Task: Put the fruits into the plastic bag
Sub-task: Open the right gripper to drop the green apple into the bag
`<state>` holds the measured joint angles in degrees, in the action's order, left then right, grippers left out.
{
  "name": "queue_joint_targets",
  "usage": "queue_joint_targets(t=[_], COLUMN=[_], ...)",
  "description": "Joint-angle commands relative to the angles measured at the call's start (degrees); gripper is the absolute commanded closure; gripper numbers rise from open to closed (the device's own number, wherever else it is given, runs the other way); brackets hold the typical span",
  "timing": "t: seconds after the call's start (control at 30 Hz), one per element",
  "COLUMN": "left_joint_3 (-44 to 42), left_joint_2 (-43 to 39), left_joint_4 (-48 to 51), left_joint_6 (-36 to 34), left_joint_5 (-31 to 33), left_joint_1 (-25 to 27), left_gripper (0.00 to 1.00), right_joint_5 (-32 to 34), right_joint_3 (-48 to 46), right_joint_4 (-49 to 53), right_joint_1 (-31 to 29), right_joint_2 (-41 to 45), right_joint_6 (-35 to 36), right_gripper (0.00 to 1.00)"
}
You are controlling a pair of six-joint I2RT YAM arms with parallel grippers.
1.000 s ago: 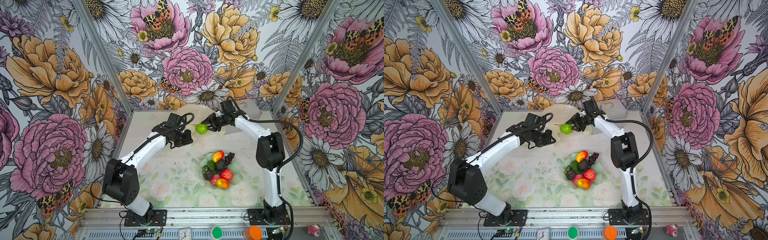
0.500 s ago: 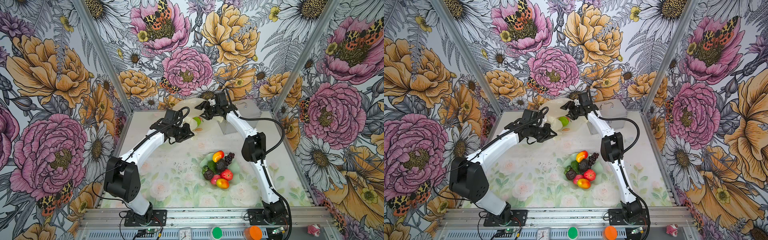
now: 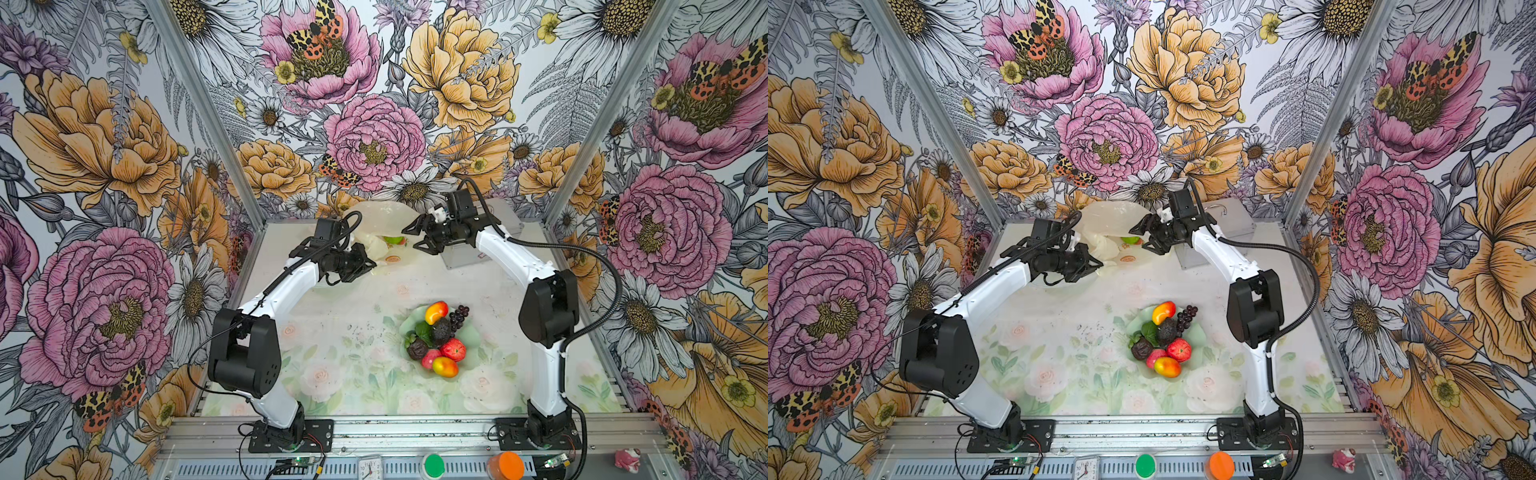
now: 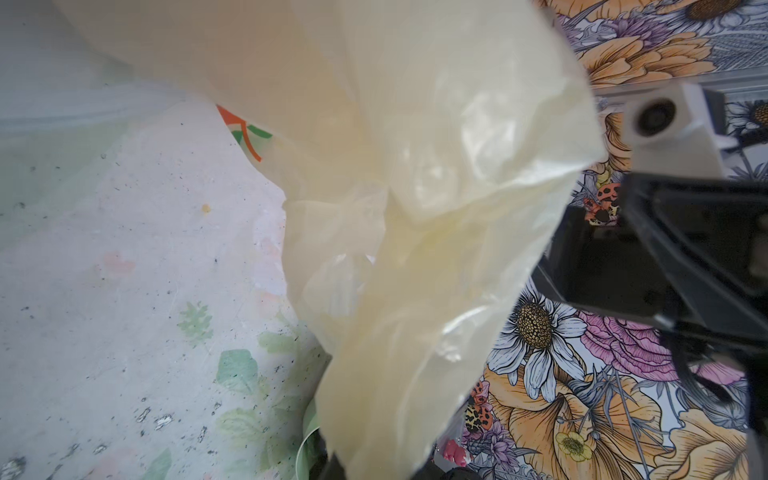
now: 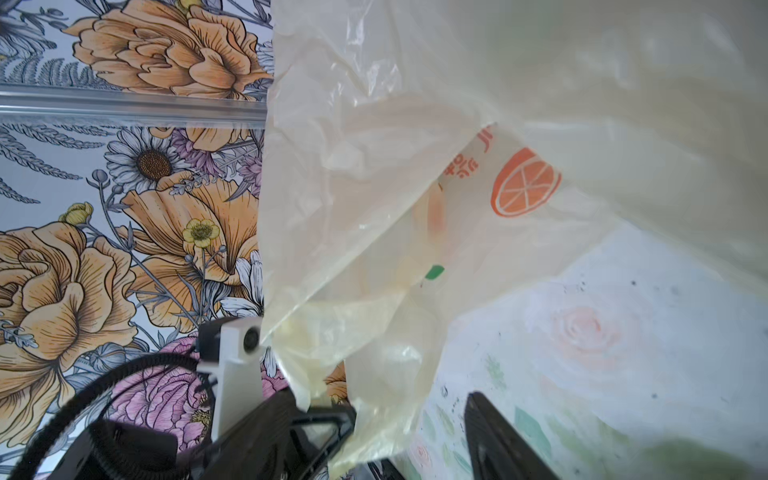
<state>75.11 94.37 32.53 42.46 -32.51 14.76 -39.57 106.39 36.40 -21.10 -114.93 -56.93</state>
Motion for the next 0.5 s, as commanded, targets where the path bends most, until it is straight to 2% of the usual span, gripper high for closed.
queue_joint_targets(t=[0.0, 0.13, 0.27, 0.47], left_joint_3=[-0.82, -0.49, -0.84, -2.09], left_joint_2=[0.55, 1.61, 2.15, 1.59], left_joint_4=[-2.01, -2.18, -2.12, -2.11], left_joint_6=[-1.53, -2.27, -3.12, -3.52], left_joint_5=[-1.61, -4.14, -5.96, -6.86], left_joint_1=[-0.07, -0.26, -0.54, -0.26], left_gripper=[1.0, 1.0, 1.0, 1.0], right_joint_5=[1.04, 6.22, 15.26, 19.65], right_joint_3=[-7.1, -12.33, -14.06, -22.13], right_joint_4=[6.58, 20.82, 34.82, 36.68], right_joint_1=[-0.34, -0.52, -1.56, -5.38], right_joint_2=[9.07, 16.31, 19.95, 24.92], right_joint_6=[7.39, 16.21, 23.39, 20.84], right_gripper=[0.3, 0.27, 0.23, 0.21])
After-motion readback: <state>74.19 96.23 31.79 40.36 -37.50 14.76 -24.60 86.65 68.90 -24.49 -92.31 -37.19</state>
